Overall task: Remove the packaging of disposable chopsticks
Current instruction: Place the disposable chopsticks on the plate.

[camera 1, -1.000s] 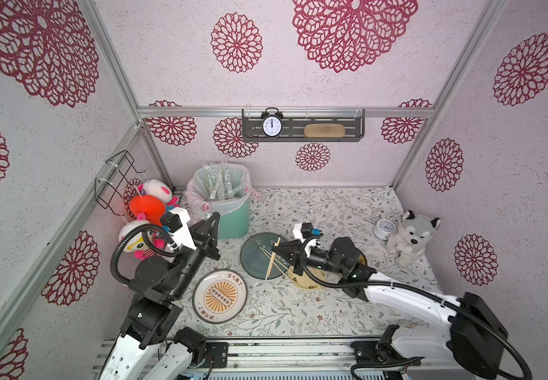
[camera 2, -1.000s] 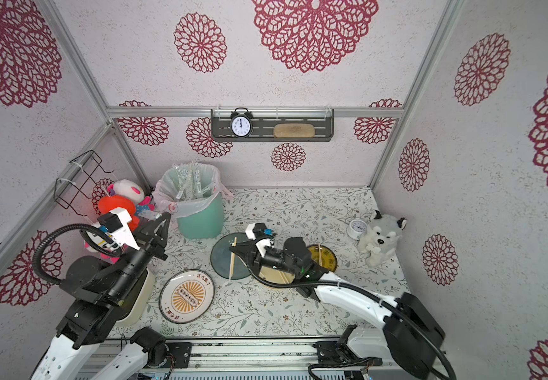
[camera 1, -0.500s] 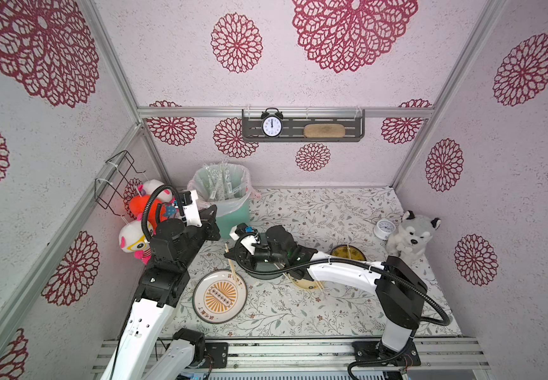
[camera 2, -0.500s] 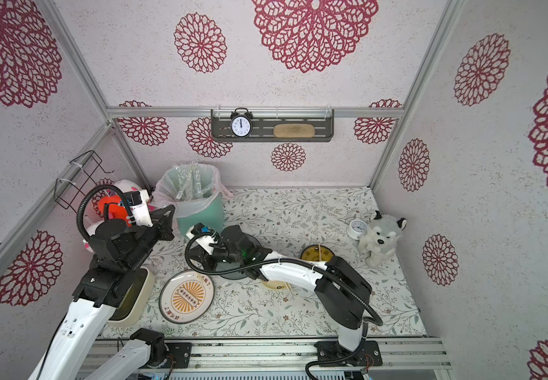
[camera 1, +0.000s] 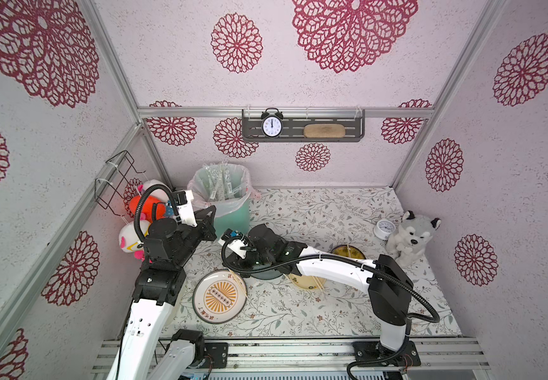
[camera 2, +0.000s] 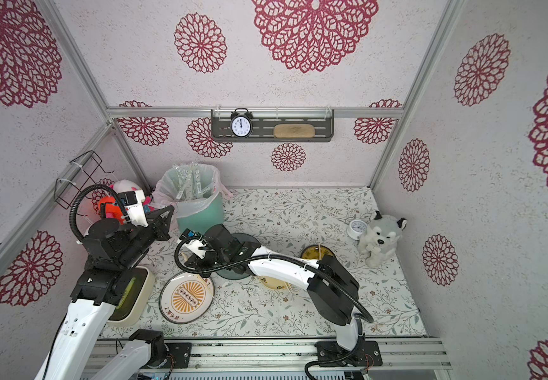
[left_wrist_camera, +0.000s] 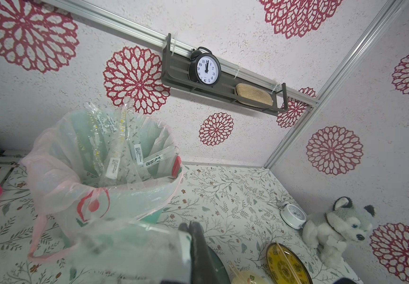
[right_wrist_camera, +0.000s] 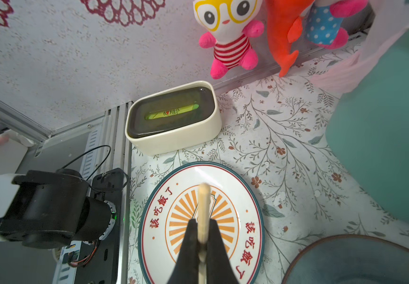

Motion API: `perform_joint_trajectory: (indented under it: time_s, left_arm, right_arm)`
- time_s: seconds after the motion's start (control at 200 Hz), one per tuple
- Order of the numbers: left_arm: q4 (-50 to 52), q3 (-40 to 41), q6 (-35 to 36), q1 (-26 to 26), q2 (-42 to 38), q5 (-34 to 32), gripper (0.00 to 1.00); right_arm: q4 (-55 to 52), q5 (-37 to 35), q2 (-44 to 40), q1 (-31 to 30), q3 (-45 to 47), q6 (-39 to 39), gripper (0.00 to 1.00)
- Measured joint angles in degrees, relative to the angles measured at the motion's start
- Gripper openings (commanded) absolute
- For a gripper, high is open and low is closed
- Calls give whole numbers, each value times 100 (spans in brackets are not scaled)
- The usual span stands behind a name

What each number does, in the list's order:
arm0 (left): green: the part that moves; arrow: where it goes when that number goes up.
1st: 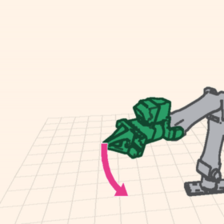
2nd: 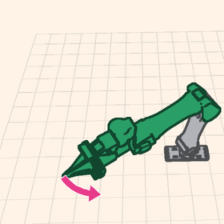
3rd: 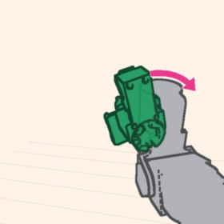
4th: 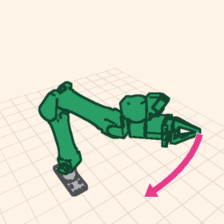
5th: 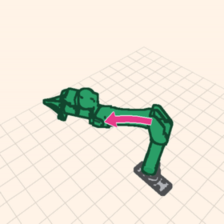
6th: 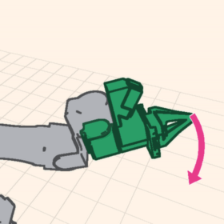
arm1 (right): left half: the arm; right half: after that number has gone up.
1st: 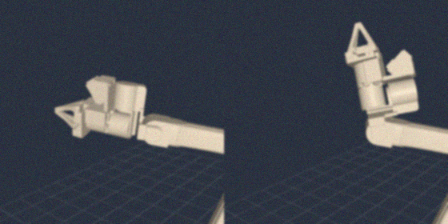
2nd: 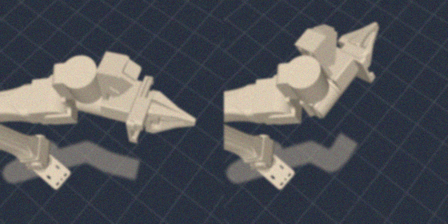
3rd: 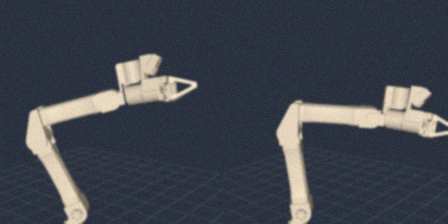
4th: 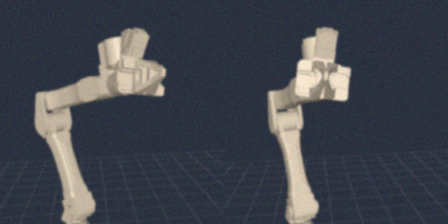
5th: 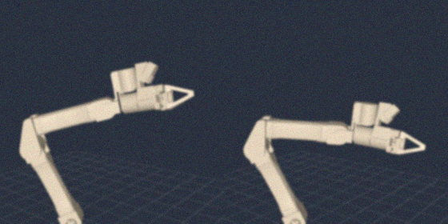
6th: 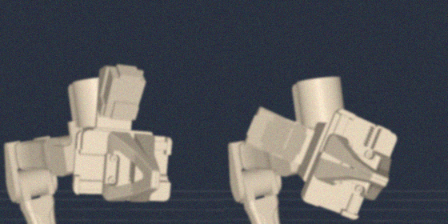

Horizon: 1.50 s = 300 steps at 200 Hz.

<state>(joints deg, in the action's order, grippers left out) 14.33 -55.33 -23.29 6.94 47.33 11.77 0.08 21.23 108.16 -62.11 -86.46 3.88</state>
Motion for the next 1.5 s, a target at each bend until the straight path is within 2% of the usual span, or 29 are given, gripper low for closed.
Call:
perform_joint_trajectory:
  time_s: [0.125,0.34,0.505,0.691,0.806,1.001,1.256,1.501]
  left_arm:
    - [-17,0,-44,-15,-4,9,0]
    - [-31,0,-79,-26,85,129,0]
    - [-42,0,-79,-37,136,251,0]
    - [-92,0,-81,-37,138,330,0]
    - [-127,0,-81,-37,136,391,0]
    - [-155,0,-81,-42,149,420,0]
    - [-155,0,-81,-48,234,446,0]
    - [-157,0,-79,-50,282,472,0]
  right_arm:
    - [297,227,122,31,-120,227,0]
    - [1108,776,876,264,-387,946,0]
    - [1274,885,1368,350,-437,1200,0]
    - [1650,896,1399,356,-350,1373,0]
    - [1615,905,1478,352,-520,1469,0]
    - [1051,890,2048,358,-1373,1781,0]
    - [730,887,2308,367,-1436,2306,0]
    - [743,916,2872,459,-1910,2894,0]
